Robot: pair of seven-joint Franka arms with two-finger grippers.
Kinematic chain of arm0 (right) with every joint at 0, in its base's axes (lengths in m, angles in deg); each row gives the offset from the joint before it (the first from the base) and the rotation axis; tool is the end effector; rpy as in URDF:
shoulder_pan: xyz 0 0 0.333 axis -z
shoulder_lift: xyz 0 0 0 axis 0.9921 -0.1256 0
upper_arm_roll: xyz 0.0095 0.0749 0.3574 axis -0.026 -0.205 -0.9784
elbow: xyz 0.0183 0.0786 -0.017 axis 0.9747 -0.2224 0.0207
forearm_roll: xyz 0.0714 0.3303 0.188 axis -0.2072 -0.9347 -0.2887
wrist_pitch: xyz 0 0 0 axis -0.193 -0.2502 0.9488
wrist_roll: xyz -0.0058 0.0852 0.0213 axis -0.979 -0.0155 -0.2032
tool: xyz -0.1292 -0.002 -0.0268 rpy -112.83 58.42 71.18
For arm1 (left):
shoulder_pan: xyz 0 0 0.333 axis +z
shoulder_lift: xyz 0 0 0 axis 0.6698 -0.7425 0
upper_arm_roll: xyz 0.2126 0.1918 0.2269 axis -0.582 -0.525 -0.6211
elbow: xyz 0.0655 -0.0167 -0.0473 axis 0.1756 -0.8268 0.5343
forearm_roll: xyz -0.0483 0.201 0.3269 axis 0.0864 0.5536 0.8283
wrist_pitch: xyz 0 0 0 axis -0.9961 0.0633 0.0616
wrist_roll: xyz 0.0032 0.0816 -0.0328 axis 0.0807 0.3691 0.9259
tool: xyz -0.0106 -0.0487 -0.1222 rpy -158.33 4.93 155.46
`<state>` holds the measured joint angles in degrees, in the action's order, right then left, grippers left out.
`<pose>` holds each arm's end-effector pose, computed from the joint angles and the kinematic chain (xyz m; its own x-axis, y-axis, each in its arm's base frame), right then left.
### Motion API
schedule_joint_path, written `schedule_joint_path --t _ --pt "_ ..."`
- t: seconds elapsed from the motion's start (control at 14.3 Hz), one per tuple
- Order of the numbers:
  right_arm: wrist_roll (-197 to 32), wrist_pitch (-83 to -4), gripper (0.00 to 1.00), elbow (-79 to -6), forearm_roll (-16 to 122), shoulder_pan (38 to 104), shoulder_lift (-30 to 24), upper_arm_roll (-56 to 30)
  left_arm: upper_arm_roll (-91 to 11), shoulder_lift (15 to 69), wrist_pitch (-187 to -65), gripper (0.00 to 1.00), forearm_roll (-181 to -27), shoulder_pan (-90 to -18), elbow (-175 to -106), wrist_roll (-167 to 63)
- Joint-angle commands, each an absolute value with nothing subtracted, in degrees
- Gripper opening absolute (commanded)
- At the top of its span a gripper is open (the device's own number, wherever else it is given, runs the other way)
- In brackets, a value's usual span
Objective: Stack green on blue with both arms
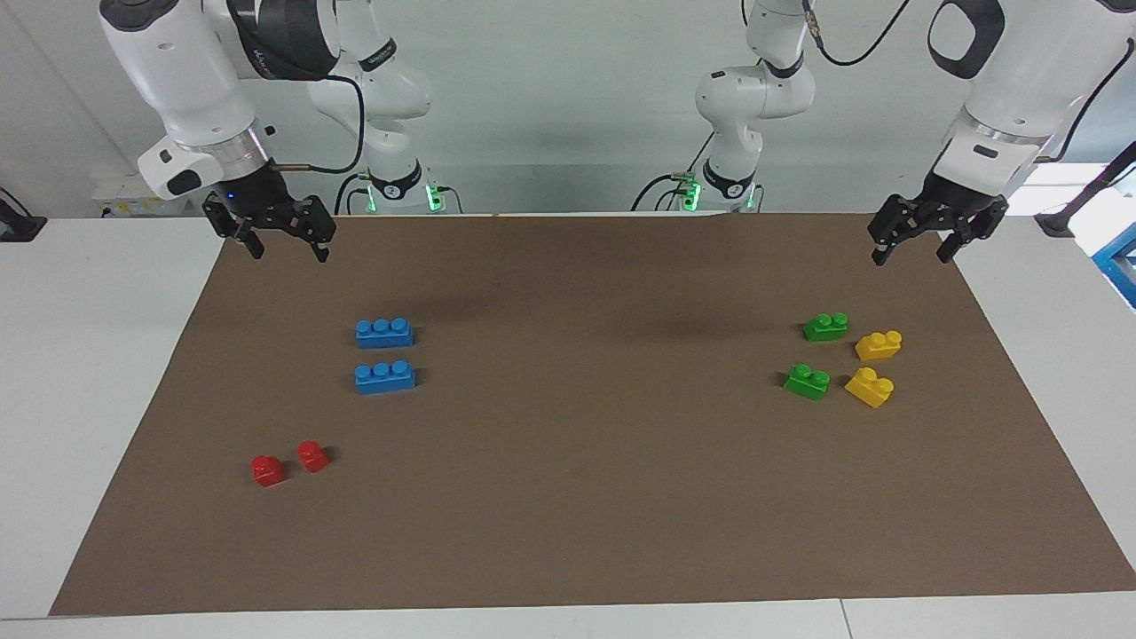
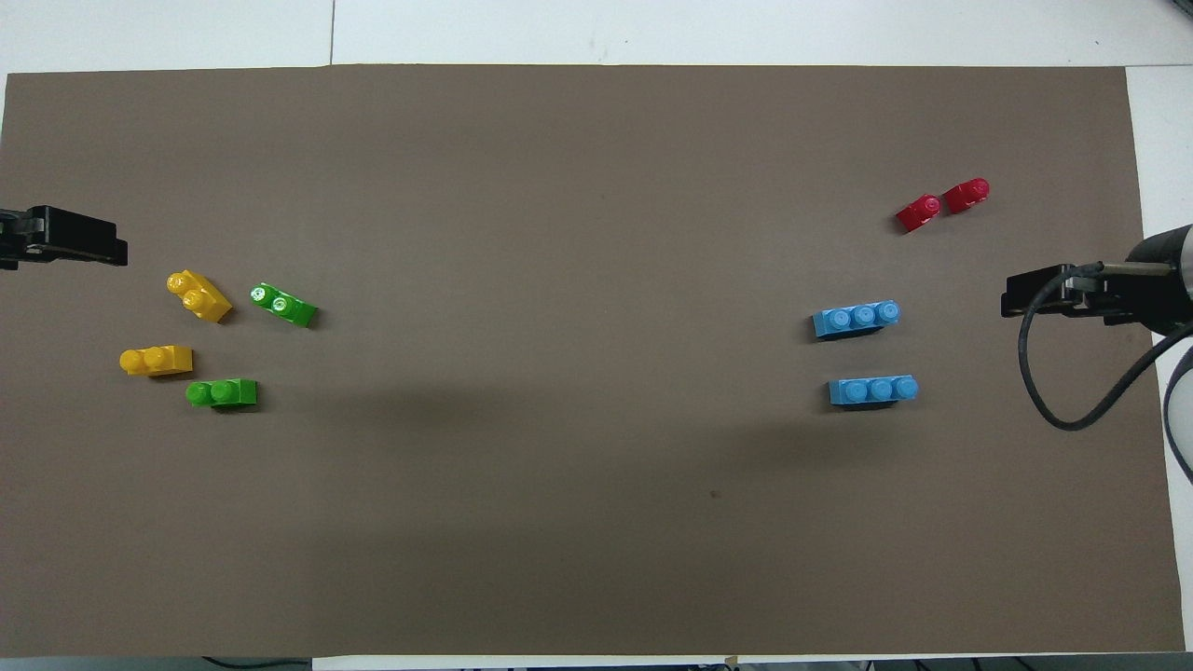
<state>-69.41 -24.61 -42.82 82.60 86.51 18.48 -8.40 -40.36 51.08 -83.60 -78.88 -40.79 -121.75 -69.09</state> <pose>0.5159 -0.0066 0.6064 0.9932 -0.1150 0.0158 -0.1148 -0.9933 -0.0122 0.5631 -0.0135 0.6484 0.9955 -0.0518 0.0787 -0.0519 -0.9987 -0.0003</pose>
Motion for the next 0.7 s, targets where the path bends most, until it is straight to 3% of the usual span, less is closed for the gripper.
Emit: schedule_joint_path --t 0.0,0.28,0.63 --pt "-66.19 -25.16 0.98 -44.65 83.53 89.19 19.4 -8.66 -40.96 53.36 -84.87 1.0 -79.67 -41.35 -124.72 -69.23" --pt "-47.48 -25.51 0.98 -44.65 78.54 90.78 15.98 -8.66 -41.05 53.63 -84.87 1.0 -79.67 -41.26 -124.81 -69.14" --pt "-28.06 -27.53 0.96 -41.93 66.14 93.15 7.72 -8.66 -41.05 53.71 -84.43 1.0 -79.67 -41.26 -125.07 -68.52"
